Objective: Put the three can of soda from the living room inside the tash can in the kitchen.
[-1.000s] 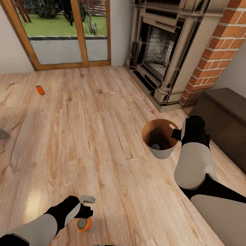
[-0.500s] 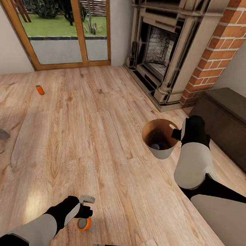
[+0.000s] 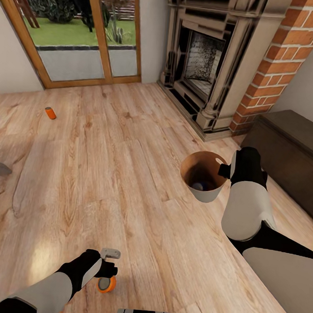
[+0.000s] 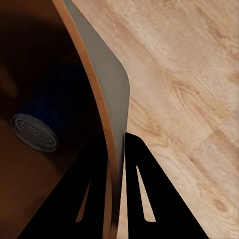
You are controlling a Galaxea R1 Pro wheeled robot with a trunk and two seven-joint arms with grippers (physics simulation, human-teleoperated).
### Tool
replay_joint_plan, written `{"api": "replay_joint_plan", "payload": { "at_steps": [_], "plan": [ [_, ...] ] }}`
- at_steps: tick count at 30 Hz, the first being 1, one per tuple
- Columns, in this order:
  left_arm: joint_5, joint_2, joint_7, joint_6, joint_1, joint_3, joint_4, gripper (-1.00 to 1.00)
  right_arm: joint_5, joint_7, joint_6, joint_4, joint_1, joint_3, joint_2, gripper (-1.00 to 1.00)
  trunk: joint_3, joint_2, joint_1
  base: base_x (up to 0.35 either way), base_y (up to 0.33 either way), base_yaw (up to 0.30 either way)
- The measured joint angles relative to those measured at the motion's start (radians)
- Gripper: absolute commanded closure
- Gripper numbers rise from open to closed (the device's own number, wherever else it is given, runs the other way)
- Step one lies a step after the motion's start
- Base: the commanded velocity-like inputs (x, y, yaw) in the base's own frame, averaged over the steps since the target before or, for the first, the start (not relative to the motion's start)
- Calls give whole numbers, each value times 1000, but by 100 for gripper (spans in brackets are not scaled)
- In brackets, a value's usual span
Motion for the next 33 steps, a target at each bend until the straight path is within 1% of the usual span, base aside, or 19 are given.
{"api": "replay_joint_plan", "payload": {
  "at_steps": [7, 14, 24, 33],
  "plan": [
    [-2, 1, 5, -5, 0, -3, 1, -100, 1, 0, 0, 0, 0, 0, 0, 100, 0, 0, 0, 0, 0, 0],
    [-5, 1, 8, -7, 1, -5, 2, -100, 2, 0, 0, 0, 0, 0, 0, 100, -22, -49, 27, 0, 0, 0],
    [-6, 3, 8, -8, 2, -5, 2, -100, 1, 0, 0, 0, 0, 0, 0, 100, -22, -49, 27, 0, 0, 0],
    [-6, 3, 8, -9, 2, -5, 2, -100, 1, -1, 0, 0, 0, 0, 0, 100, -50, -112, 61, 0, 0, 0]
  ]
}}
